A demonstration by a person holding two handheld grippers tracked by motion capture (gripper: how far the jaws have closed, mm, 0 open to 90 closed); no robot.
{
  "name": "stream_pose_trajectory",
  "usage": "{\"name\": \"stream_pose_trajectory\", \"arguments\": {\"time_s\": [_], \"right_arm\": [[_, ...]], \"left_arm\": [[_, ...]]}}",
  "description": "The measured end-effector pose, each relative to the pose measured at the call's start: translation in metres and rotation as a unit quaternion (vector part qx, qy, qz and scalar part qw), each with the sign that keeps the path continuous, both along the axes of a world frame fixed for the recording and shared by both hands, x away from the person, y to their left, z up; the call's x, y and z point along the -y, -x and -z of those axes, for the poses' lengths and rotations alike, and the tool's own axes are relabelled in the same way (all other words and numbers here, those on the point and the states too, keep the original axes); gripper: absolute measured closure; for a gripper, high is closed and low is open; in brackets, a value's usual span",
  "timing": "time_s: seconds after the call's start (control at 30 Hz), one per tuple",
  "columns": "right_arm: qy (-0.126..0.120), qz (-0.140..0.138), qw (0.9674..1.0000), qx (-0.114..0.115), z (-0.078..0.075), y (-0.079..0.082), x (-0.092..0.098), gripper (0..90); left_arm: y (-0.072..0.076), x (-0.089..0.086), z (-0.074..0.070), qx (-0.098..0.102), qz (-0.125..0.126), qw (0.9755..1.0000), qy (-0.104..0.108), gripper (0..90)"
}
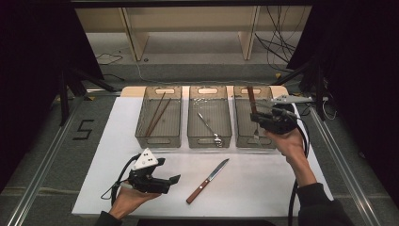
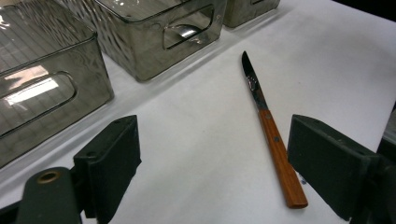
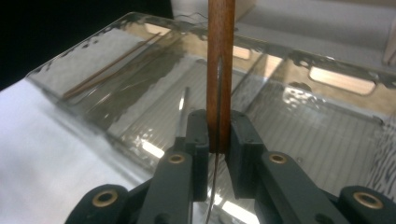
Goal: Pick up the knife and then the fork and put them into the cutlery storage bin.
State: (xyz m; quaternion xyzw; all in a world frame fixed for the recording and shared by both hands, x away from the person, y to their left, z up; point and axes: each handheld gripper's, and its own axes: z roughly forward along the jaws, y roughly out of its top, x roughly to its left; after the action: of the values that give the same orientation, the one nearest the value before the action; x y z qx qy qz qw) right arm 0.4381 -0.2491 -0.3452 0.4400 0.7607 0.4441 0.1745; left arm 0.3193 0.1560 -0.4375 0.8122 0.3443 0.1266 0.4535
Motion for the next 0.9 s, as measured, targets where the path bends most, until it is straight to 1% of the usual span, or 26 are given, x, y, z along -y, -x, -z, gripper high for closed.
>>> {"name": "stream_pose_trajectory", "arguments": {"time_s": [0.17,0.27,0.37,0.47,0.6,0.73,0.83,0.9], "right_arm": [[-0.007,0.024,0.9995,-0.022,-0.003,-0.022,0.003,80.3],[-0.009,0.038,0.9988,-0.029,-0.002,-0.034,0.004,80.3],[-0.006,0.057,0.9976,-0.039,0.000,-0.045,0.006,80.3],[-0.008,0.073,0.9960,-0.051,0.005,-0.056,0.008,80.3],[-0.002,0.091,0.9939,-0.062,0.011,-0.066,0.010,80.2],[-0.007,0.106,0.9912,-0.080,0.019,-0.074,0.013,80.2],[-0.006,0.112,0.9897,-0.089,0.024,-0.078,0.012,80.2],[-0.006,0.113,0.9895,-0.089,0.027,-0.080,0.009,80.2]], "left_arm": [[0.002,-0.002,0.002,-0.001,-0.002,1.0000,0.001,16.6],[0.002,-0.002,0.003,-0.006,-0.003,1.0000,0.001,16.5],[0.002,-0.002,0.004,-0.007,-0.003,1.0000,-0.001,16.4],[0.002,-0.002,0.004,-0.006,-0.002,1.0000,0.001,16.4],[0.002,-0.003,0.004,-0.004,-0.002,1.0000,0.004,16.4],[0.002,-0.002,0.004,-0.003,-0.002,1.0000,0.004,16.4],[0.002,-0.001,0.005,-0.007,0.001,1.0000,0.001,16.4],[0.002,-0.001,0.005,-0.007,0.003,1.0000,0.000,16.2]]}}
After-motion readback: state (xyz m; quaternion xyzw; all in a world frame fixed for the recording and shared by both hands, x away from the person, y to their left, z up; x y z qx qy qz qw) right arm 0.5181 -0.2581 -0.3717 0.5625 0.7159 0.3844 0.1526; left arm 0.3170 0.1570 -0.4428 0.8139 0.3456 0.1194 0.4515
